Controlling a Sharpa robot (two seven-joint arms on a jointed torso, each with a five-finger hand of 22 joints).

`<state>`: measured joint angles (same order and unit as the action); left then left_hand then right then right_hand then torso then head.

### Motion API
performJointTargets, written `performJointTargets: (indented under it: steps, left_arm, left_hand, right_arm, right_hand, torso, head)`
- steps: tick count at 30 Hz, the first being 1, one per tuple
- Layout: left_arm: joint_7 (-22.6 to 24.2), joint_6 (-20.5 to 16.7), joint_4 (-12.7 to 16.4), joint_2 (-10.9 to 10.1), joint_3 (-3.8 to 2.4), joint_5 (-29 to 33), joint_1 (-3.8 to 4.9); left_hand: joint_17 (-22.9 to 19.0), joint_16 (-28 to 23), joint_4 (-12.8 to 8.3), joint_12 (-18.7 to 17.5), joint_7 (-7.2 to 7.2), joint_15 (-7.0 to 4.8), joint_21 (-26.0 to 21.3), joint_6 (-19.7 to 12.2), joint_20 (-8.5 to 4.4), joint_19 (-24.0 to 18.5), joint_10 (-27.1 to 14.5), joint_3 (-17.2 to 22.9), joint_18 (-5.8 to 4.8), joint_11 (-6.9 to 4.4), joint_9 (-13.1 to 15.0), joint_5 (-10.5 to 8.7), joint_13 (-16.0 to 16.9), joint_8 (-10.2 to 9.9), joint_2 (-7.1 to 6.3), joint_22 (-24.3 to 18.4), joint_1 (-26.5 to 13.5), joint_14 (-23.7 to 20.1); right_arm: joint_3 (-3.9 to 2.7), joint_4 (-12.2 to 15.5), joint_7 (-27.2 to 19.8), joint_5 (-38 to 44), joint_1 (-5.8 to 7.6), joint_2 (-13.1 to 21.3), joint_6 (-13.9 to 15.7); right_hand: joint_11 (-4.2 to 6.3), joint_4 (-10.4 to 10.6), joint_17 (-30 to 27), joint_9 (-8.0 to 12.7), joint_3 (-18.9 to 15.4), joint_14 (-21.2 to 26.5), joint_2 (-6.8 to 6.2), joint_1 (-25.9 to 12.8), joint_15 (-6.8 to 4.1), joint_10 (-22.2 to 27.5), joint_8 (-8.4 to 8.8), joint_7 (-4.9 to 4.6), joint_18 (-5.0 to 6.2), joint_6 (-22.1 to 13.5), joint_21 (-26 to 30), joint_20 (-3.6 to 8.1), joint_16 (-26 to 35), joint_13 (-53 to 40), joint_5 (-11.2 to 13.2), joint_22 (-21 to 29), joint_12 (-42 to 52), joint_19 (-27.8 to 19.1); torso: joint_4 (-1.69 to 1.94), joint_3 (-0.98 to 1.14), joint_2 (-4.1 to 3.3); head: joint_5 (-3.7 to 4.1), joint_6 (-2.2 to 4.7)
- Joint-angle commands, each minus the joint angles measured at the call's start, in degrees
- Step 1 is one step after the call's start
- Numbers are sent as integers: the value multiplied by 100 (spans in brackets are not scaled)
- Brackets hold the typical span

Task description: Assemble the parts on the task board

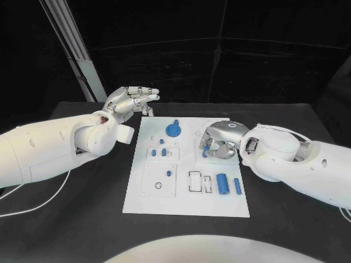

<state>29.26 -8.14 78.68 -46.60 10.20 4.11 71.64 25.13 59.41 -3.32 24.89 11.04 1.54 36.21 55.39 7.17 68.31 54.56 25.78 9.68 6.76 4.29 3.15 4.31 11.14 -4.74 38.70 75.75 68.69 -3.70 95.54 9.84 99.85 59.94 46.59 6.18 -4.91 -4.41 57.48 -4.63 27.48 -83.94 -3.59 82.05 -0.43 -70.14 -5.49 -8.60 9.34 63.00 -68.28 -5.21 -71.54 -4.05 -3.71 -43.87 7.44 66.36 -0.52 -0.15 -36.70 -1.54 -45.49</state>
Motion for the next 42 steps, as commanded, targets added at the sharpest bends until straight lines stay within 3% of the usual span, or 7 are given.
performJointTargets:
  steps: [1, 7, 13, 19, 23, 33, 42]
  left_arm:
    - [14, 60, 1, 0, -3, 14, 7]
    - [14, 61, 0, 0, 0, 14, 7]
    - [16, 70, -1, 21, 2, 14, 6]
    - [21, 74, 14, 34, 2, 14, 7]
    - [23, 72, 35, 28, 2, 14, 8]
    - [29, 78, 62, 43, 1, 13, 10]
    - [26, 85, 64, 51, 1, 13, 11]
  left_hand:
    - [-5, -26, -35, 20, -3, 7, -20, -41, 1, -45, -49, 10, 81, 7, -6, 23, -6, 31, 24, -5, 0, -40]
    - [-5, -26, -35, 20, -3, 7, -20, -41, 1, -45, -49, 10, 81, 7, -6, 23, -6, 31, 24, -5, 0, -40]
    - [-5, -26, -35, 20, -3, 7, -20, -41, 1, -45, -49, 10, 81, 7, -6, 23, -6, 31, 24, -5, 0, -40]
    - [-7, -25, -38, 23, -3, 7, -21, -41, 1, -45, -52, 11, 81, 7, -6, 23, -7, 34, 27, -6, 2, -41]
    - [-11, -24, -42, 27, -3, 8, -24, -42, 1, -44, -55, 12, 81, 7, -6, 24, -8, 38, 31, -8, 5, -43]
    - [-11, -24, -42, 27, -3, 8, -24, -42, 1, -44, -55, 12, 81, 7, -6, 24, -8, 38, 31, -8, 5, -43]
    - [-11, -24, -42, 27, -3, 8, -24, -42, 1, -44, -55, 12, 81, 7, -6, 24, -8, 38, 31, -8, 5, -43]
  right_arm:
    - [-7, 211, -74, -132, 13, 126, 482]
    - [-13, 496, -180, -357, 13, 210, 681]
    - [-12, 595, -405, -551, 10, -97, 738]
    - [14, 477, -663, -608, -121, -565, 637]
    - [65, 377, -805, -601, -226, -790, 584]
    - [256, 35, -1001, -514, -419, -1255, 439]
    - [295, -197, -951, -328, -499, -1446, 289]
  right_hand:
    - [69, 9, -5, 9, 40, -107, 2, -14, -23, -102, -1, -6, -96, 38, -23, -12, -15, -3, 12, -11, -36, 23]
    - [65, 5, 5, 14, 49, -108, -14, -31, -20, -97, 10, -12, -97, 30, -32, -15, -25, -1, 15, -21, -50, 23]
    - [58, 6, 1, 20, 58, -107, -27, -56, -15, -88, 24, -18, -96, 18, -35, -19, -27, 1, 14, -18, -67, 15]
    - [50, 1, -9, 28, 79, -104, -33, -73, -8, -69, 44, -26, -92, 0, -33, -25, -27, 5, 2, -4, -93, -1]
    - [46, -7, -10, 32, 99, -103, -28, -73, -5, -61, 54, -30, -91, -8, -35, -29, -29, 7, -14, 0, -106, -9]
    - [33, -21, -18, 41, 126, -100, -31, -84, 5, -40, 78, -44, -88, -32, -36, -36, -31, 10, -33, 9, -134, -25]
    - [30, -27, -20, 43, 136, -99, -30, -85, 7, -36, 84, -47, -86, -37, -36, -38, -32, 11, -42, 14, -142, -31]
  torso:
    - [-4, -7, 5]
    - [-1, -6, 0]
    - [15, -15, 2]
    - [28, -18, 1]
    - [3, -26, 3]
    - [-1, -20, 13]
    - [3, -15, 18]
  head:
    - [-5, 3]
    - [-20, 6]
    - [-56, -22]
    - [-141, -97]
    - [-181, -105]
    - [-258, -166]
    - [-306, -187]
